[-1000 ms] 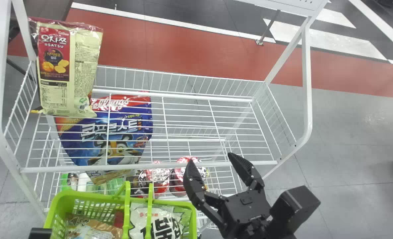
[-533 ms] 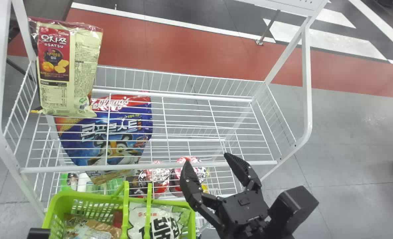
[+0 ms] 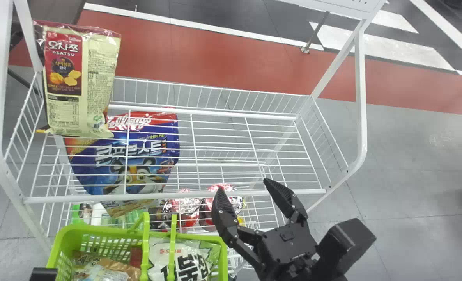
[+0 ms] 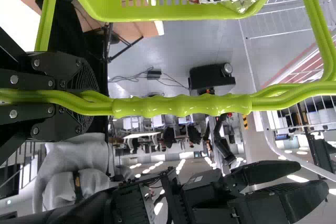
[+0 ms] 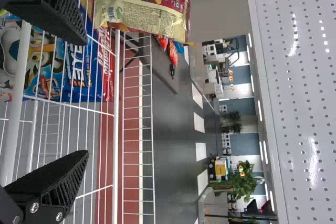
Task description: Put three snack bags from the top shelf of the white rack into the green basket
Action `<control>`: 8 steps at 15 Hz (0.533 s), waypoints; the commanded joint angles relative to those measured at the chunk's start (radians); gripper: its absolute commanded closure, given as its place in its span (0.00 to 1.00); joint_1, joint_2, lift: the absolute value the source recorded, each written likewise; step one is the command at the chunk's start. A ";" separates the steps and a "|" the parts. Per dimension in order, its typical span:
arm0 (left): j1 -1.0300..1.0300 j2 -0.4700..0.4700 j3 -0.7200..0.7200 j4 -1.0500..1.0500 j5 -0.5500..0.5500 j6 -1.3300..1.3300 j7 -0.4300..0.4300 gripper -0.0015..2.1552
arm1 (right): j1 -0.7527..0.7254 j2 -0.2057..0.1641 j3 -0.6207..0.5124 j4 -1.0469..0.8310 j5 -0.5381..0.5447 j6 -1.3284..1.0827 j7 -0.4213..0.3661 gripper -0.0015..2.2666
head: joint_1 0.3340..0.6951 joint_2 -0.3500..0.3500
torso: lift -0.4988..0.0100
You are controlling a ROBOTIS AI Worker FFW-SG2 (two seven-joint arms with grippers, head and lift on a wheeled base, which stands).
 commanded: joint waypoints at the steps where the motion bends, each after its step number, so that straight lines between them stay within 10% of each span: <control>1: 0.000 0.000 0.000 -0.001 0.002 0.000 -0.002 1.00 | 0.000 0.006 -0.002 0.000 -0.001 -0.004 0.000 0.03 | 1.00 0.00 | 0.98; 8: 0.006 0.000 0.003 -0.004 0.002 0.000 -0.005 1.00 | 0.006 0.003 -0.005 0.000 -0.002 -0.023 0.000 0.03 | 1.00 0.00 | 0.98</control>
